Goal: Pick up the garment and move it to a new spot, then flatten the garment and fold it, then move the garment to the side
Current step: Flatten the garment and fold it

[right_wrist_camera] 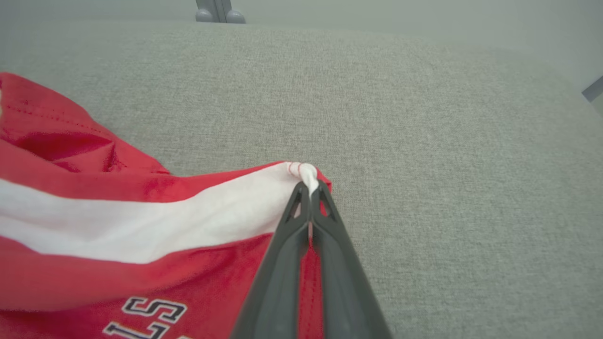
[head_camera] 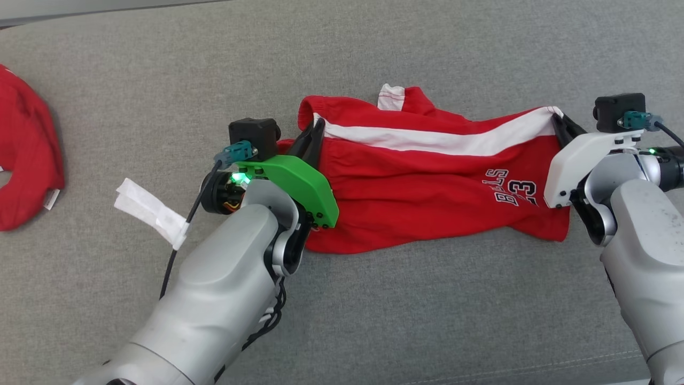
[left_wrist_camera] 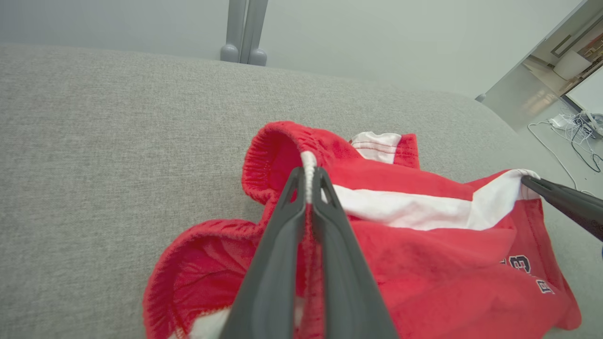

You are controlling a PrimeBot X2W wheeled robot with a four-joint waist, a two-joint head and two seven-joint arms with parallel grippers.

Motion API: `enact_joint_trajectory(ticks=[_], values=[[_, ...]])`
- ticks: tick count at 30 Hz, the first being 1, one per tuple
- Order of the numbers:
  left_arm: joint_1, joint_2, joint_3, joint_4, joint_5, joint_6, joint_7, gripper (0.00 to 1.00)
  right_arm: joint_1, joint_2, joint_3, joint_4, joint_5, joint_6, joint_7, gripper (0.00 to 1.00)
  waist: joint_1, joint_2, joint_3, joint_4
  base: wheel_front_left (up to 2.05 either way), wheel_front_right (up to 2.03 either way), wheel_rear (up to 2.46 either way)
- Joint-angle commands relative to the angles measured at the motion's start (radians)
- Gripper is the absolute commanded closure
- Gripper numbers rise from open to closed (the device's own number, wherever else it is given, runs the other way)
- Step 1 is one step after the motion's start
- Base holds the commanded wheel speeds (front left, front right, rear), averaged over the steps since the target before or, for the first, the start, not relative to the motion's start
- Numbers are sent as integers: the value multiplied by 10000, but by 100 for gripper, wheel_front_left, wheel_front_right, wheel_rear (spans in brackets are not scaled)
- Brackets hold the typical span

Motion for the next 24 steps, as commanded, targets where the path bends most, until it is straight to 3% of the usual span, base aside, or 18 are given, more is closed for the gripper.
enact_joint_trajectory(ticks=[1,7,14,19,24], values=[[41,133,94,-44,-18,-71,-121,100,-11,-17,17,-129,101,-14,-247,100,0,0,-234,-77,0,0,0],[113,615,551,-664,-44,-269,-603,100,290,-128,-74,-1043,313,-14,-1058,100,0,0,-1191,-241,0,0,0],[182,1563,1100,-2469,231,-325,-833,100,1031,-387,-648,-3444,76,-14,-1445,100,0,0,-2623,-357,0,0,0],[49,2359,1447,-4363,236,43,-599,100,1874,-211,-1305,-6187,-236,-14,-1070,100,0,0,-3459,-457,0,0,0],[99,3241,1819,-6689,249,708,-86,100,2715,40,-1796,-9074,-523,-12,-302,100,0,0,-3698,-573,0,0,0]])
